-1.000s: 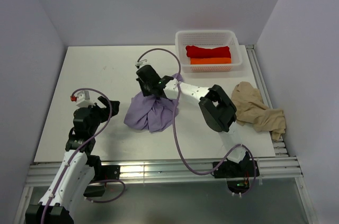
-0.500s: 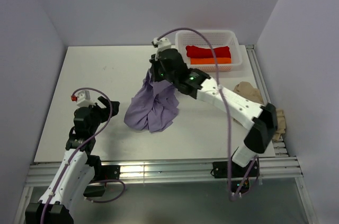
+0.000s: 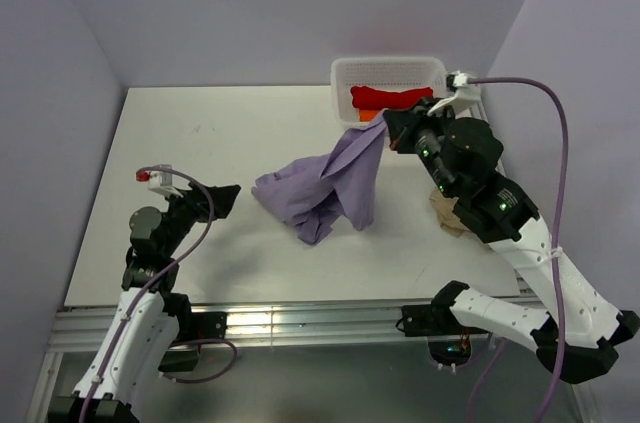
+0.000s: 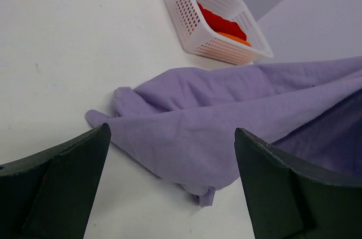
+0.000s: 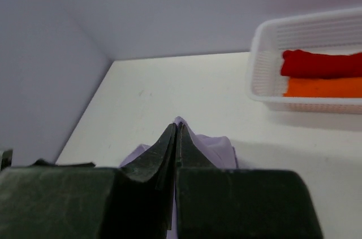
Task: Roll the t-shirts
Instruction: Flatten the tshirt
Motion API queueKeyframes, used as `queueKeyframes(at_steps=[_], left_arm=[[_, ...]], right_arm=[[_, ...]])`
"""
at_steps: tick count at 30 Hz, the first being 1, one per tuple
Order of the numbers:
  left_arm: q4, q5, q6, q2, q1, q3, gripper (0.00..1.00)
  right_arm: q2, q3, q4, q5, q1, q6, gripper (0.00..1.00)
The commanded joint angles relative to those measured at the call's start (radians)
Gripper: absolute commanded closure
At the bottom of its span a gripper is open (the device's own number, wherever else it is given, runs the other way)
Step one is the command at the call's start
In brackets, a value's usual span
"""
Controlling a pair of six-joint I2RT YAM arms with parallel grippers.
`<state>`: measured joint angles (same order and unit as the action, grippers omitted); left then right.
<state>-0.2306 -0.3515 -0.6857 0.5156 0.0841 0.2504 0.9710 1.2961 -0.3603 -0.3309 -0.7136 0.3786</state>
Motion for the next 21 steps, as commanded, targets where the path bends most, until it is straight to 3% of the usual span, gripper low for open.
queueKeyframes(at_steps=[1,11,21], left_arm=[[-0.099,-0.069,-0.024,0.050,0.016,0.013,0.03],[-0.136,0.164,0.011,0.390,0.233,0.128,0.03],[-0.159,0.183,-0.004,0.819,0.290,0.309,0.03]], right_arm=[[-0.032,-0.023,-0.046,-0.028,0.097,0.104,1.00],[-0.103,-0.063,-0.081,-0.033,0.286,0.197,1.00],[-0.095,-0.063,-0.066,0.058,0.305,0.178,1.00]])
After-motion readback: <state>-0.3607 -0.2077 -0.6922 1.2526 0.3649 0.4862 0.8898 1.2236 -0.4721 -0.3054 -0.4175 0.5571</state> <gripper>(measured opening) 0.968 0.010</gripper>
